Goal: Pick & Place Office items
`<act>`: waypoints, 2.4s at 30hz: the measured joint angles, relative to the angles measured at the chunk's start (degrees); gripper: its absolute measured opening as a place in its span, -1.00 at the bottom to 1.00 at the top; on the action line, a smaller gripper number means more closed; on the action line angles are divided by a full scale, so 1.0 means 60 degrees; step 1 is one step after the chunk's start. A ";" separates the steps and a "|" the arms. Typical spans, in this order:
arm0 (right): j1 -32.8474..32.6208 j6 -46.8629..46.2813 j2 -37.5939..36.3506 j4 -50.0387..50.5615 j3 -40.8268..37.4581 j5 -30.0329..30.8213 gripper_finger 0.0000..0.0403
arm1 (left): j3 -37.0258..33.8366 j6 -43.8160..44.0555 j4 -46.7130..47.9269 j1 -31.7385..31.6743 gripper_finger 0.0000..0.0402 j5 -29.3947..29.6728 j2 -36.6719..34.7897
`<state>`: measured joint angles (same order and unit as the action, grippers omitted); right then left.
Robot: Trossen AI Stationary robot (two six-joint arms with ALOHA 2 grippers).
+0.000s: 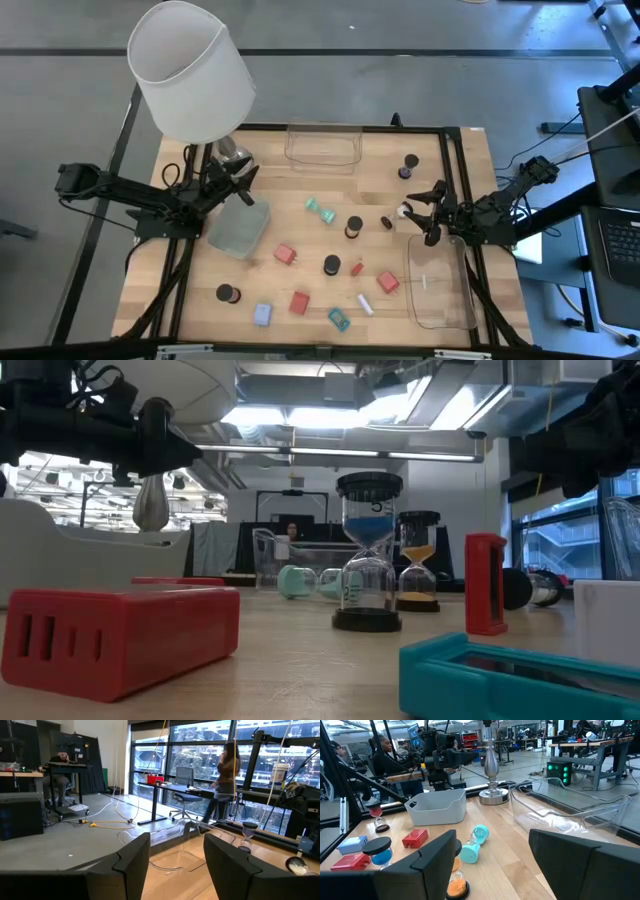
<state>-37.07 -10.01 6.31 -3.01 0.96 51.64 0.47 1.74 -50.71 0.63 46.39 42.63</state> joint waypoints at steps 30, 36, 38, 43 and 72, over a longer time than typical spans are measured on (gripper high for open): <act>0.0001 -0.0277 0.0000 -0.0141 0.0000 -0.0033 0.27 | 0.0004 0.0000 -0.0001 0.0001 -0.09 0.0000 0.0000; 0.0001 -0.1334 0.0000 -0.0148 -0.0001 0.0531 0.27 | 0.0003 0.0000 -0.0001 0.0000 -0.09 0.0000 0.0000; 0.0001 -0.1279 -0.0002 -0.0148 0.0000 0.1143 0.27 | 0.0001 0.0000 0.0000 0.0002 -0.09 0.0000 -0.0001; 0.0001 -0.1262 -0.0001 -0.0148 -0.0001 0.2425 0.27 | 0.0000 0.0000 0.0000 0.0001 -0.09 0.0000 0.0000; 0.0001 -0.1535 -0.0001 -0.0142 -0.0001 0.1716 0.27 | 0.0000 0.0106 -0.0292 0.0000 -0.09 0.0000 0.0000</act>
<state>-37.06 -19.22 6.30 -3.87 0.95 61.93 0.47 2.37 -52.46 0.63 46.39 42.63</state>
